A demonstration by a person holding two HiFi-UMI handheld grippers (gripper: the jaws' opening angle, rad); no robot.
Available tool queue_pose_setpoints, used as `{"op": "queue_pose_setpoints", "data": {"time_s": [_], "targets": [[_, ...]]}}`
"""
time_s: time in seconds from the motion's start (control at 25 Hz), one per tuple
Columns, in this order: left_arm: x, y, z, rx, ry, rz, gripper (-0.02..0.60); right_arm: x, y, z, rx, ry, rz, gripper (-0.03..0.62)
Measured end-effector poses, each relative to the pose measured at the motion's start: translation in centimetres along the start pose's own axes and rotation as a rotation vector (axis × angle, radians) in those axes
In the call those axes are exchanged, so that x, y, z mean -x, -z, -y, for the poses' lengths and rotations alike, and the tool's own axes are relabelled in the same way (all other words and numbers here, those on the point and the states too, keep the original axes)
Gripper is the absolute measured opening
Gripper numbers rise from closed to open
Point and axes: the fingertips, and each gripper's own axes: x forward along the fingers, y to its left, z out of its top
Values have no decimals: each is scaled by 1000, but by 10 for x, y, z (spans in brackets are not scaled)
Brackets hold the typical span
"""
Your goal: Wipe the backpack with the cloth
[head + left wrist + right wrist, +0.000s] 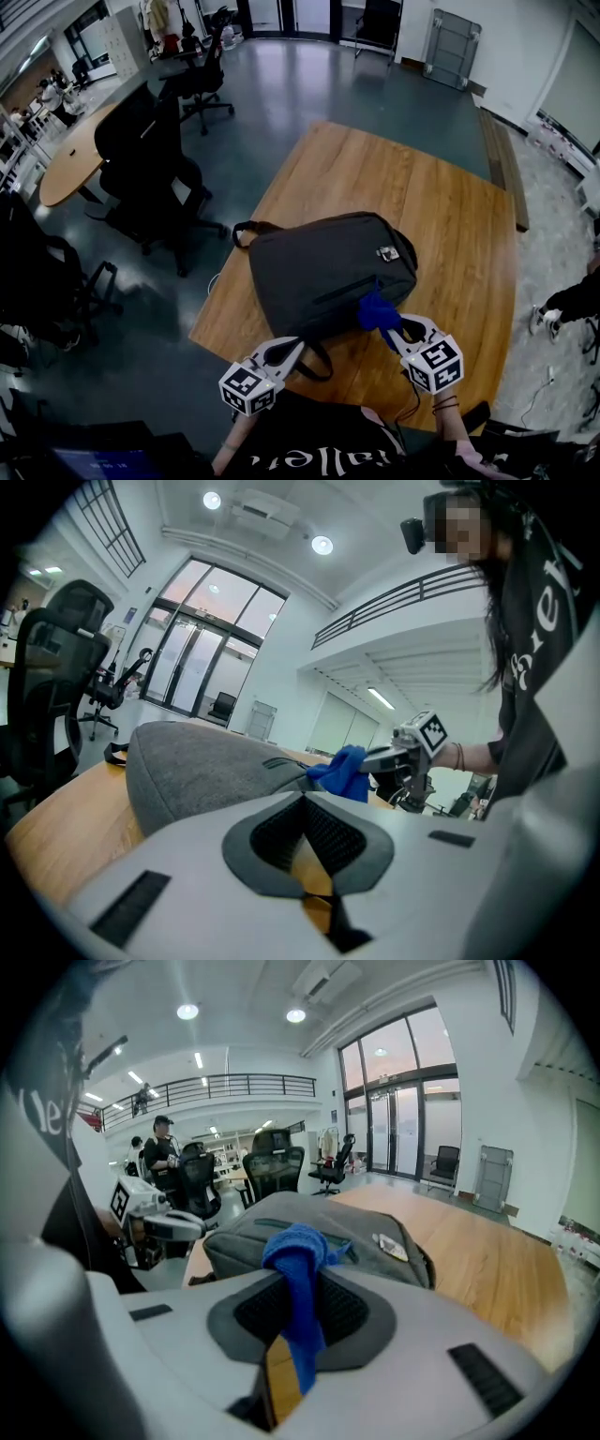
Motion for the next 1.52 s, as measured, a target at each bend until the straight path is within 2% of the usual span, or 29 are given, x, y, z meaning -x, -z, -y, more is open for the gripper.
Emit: {"op": "queue_pose_setpoints", "data": {"time_s": [0.12,0.28,0.48,0.64,0.88,1.04,1.32,1.52], "targets": [[-3,2,5,1,7,-12,-6,3,-41,26,12,13,79,55],[-3,-4,11,9,3,-21,-6,-11,-94,66,85,39,136,54],[-1,-3,7,13,-21,-27,-6,-53,-148,119,185,77,129,55],[1,2,5,26,-33,-27,-6,-103,-172,153,193,82,94,55],[2,2,3,33,-50,-27,-5,-173,-159,168,208,80,-50,55],[4,0,-4,19,-71,3,-6,-191,-143,162,209,68,-106,54],[7,2,-8,18,-81,6,-6,-157,-119,144,159,32,-54,55],[1,0,1,27,-48,-13,-6,-111,-85,123,136,22,-40,55]]}}
